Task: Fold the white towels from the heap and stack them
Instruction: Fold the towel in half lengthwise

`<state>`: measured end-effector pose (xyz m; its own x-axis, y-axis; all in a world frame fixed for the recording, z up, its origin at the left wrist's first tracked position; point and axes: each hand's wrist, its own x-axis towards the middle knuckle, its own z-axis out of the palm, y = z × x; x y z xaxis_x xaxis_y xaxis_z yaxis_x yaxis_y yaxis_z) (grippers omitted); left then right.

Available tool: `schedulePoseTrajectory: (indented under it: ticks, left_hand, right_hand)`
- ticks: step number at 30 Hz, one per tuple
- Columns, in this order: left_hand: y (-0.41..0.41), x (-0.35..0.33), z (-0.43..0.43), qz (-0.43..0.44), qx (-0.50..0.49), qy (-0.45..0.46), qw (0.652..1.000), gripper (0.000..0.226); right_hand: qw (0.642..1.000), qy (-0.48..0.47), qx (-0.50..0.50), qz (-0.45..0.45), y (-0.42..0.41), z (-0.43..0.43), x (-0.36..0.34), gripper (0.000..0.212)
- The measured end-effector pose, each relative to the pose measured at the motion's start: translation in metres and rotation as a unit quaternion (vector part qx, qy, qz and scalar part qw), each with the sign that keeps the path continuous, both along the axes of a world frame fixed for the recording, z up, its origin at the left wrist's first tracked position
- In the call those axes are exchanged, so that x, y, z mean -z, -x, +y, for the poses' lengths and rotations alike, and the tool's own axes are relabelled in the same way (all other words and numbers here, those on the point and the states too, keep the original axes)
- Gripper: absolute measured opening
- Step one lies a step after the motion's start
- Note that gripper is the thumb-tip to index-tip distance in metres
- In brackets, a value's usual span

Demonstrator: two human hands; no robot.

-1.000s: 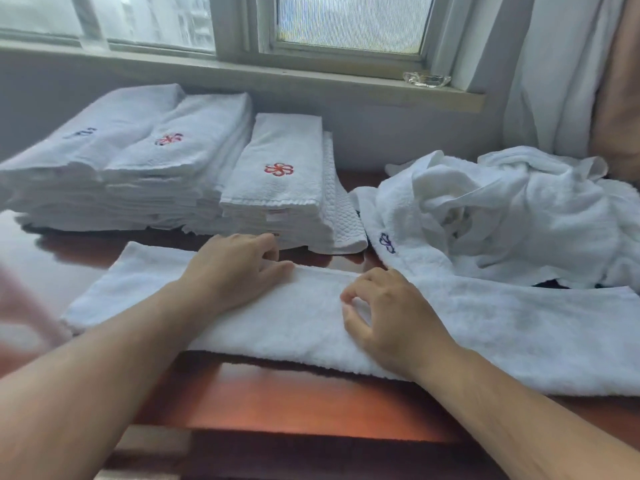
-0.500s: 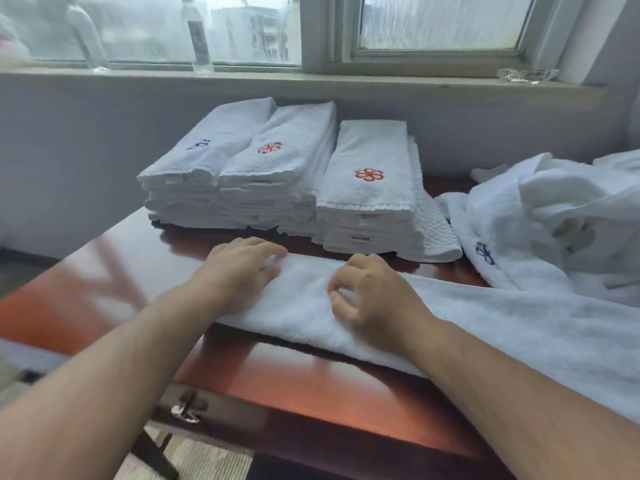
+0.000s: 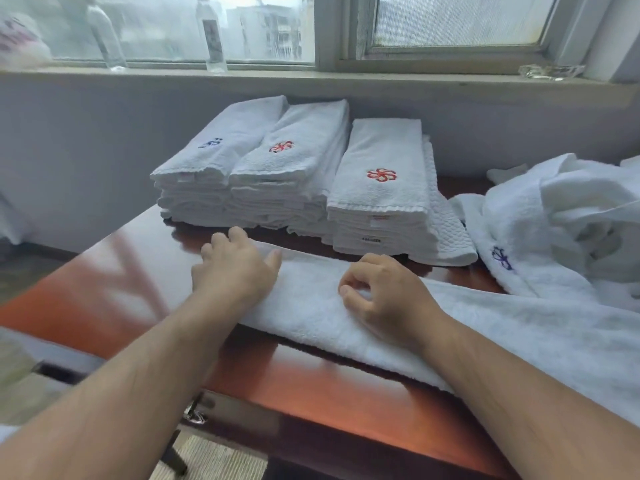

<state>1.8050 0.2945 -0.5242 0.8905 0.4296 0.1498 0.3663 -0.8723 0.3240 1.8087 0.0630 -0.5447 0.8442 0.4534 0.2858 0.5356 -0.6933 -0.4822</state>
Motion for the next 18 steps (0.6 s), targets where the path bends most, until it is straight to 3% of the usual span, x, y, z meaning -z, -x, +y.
schedulePoseTrajectory:
  ticks: [3, 8, 15, 18]
  left_hand:
    - [0.004, 0.0, -0.001, 0.081, -0.022, 0.004, 0.996, 0.089]
    - [-0.005, -0.021, -0.004, 0.166, 0.042, -0.049, 0.984, 0.062]
    - [0.005, -0.03, -0.002, 0.088, 0.059, 0.022, 0.994, 0.046]
    - [0.013, -0.047, 0.003, 0.057, 0.071, 0.161, 0.983, 0.037]
  right_hand:
    - [1.0, -0.005, 0.002, 0.009, -0.001, 0.0, 0.003, 0.018]
    - [1.0, -0.009, 0.0, 0.02, 0.001, -0.001, 0.002, 0.013]
    - [0.999, -0.018, 0.01, 0.045, 0.005, -0.001, -0.002, 0.017]
    - [0.992, -0.018, 0.021, 0.122, 0.001, 0.002, -0.021, 0.04]
